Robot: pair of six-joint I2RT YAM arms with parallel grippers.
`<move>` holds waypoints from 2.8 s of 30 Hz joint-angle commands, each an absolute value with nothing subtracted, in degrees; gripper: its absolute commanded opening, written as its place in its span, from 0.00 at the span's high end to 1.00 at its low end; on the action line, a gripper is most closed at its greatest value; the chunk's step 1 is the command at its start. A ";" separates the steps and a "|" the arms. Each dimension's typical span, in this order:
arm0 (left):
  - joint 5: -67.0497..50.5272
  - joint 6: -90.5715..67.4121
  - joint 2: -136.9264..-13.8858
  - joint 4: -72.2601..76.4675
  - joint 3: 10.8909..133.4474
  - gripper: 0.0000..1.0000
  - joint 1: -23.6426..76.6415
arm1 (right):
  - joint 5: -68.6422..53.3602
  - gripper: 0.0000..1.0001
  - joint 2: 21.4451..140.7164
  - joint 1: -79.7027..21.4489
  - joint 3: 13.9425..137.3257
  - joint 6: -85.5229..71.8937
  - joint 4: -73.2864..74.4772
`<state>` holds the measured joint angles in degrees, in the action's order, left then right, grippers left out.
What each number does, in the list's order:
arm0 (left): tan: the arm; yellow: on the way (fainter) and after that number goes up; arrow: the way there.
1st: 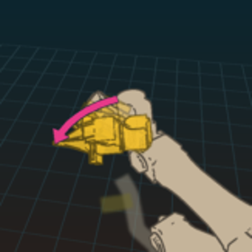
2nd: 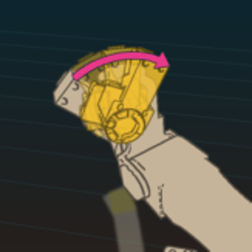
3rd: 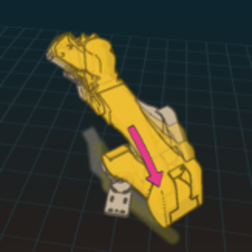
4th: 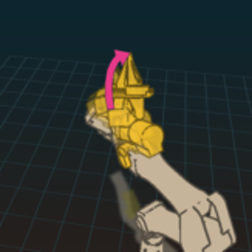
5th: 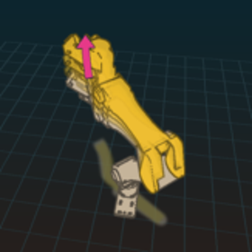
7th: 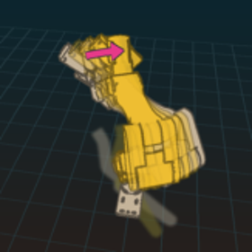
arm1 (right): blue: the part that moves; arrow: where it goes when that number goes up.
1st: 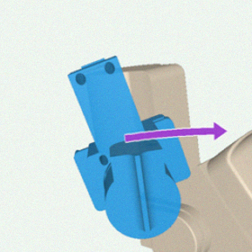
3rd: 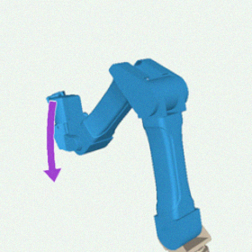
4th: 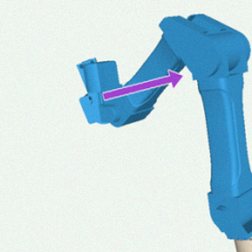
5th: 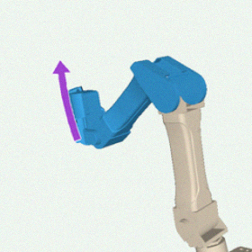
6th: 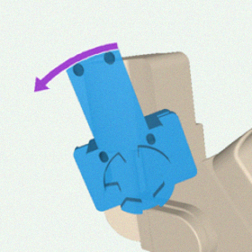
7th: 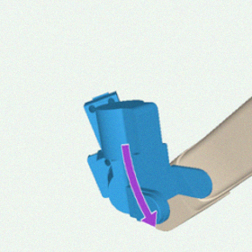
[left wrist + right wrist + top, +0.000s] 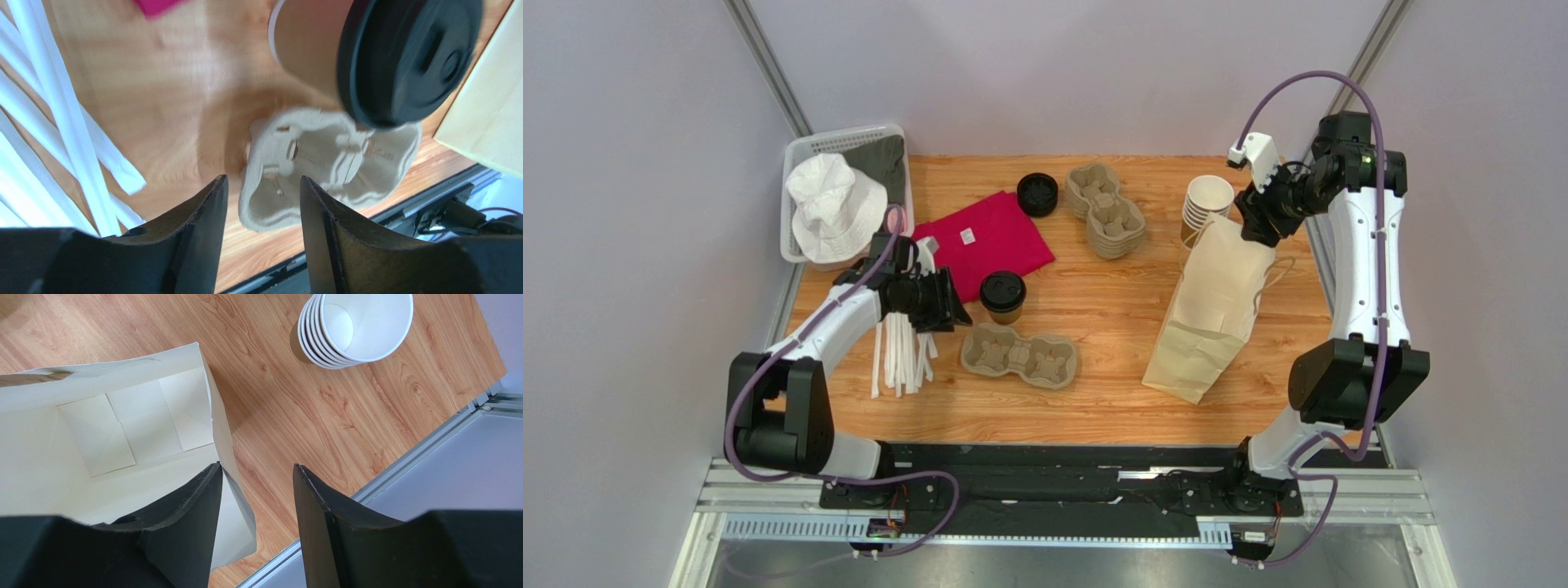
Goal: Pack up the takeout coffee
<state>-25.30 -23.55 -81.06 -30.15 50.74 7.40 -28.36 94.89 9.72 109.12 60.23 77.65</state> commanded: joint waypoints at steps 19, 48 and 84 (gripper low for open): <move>-30.50 -28.65 -80.06 -18.54 39.90 0.67 7.56 | -27.95 0.47 94.04 9.67 111.88 59.94 95.36; -35.16 -5.03 -60.56 -56.84 63.44 1.00 13.54 | -27.77 0.24 90.70 10.02 115.05 57.57 95.36; -25.05 48.15 -108.70 -75.85 102.19 1.00 44.38 | -31.02 0.32 92.28 8.35 111.97 56.78 95.27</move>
